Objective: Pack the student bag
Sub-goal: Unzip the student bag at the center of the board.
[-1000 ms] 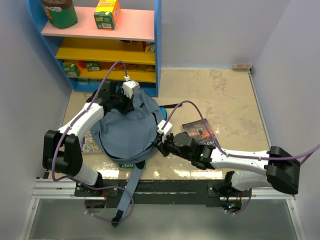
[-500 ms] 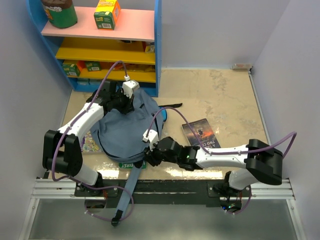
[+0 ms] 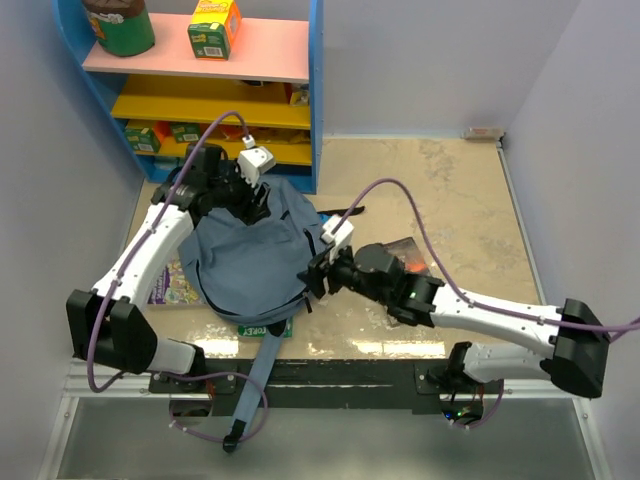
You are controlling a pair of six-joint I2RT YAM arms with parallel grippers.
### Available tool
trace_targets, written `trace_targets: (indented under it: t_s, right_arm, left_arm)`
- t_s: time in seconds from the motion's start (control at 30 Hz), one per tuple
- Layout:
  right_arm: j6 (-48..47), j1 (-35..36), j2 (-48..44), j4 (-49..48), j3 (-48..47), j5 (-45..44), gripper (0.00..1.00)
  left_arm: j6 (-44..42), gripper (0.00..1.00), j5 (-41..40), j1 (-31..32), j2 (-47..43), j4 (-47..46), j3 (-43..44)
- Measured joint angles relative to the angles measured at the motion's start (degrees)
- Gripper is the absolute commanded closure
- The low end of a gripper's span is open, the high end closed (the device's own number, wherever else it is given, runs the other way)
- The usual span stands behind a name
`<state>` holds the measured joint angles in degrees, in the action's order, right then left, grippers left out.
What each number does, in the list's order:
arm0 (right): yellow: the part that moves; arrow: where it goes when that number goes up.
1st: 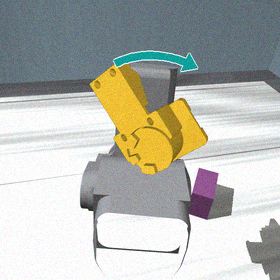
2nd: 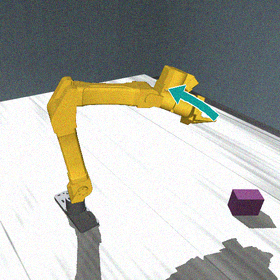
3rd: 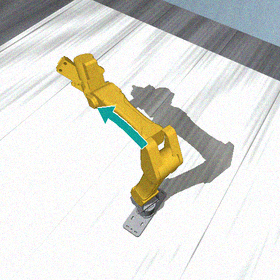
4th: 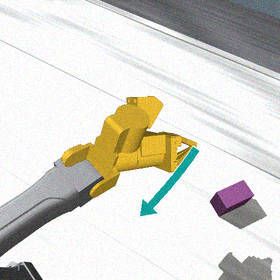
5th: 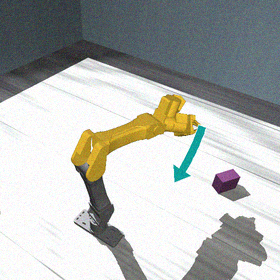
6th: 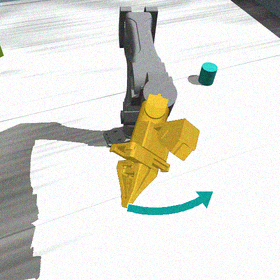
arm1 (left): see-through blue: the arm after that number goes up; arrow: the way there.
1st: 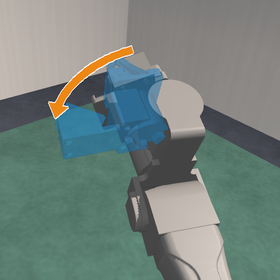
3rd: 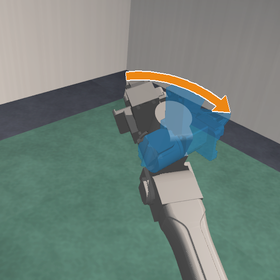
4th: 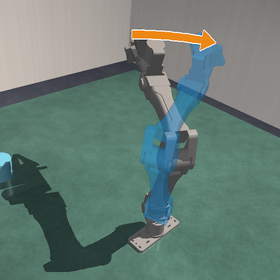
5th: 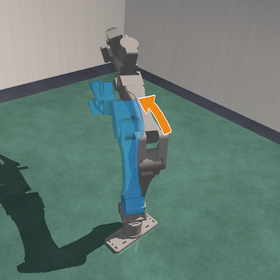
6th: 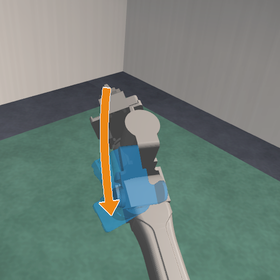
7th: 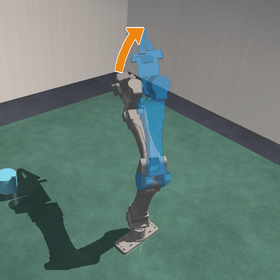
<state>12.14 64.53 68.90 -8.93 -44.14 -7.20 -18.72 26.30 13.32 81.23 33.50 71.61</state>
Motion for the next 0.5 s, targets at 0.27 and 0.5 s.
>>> trace_targets:
  t_s: [0.27, 0.5]
  right_arm:
    - [4.0, -15.3, 2.7, 4.8, -2.4, -5.4, 0.28]
    - [6.7, -17.9, 13.3, 7.1, -6.7, -3.3, 0.26]
  left_arm:
    - [-2.9, 0.34, 5.8, 7.3, -5.4, 6.1, -0.3]
    - [-4.4, 0.26, 9.5, 19.7, -7.1, 10.0, -6.2]
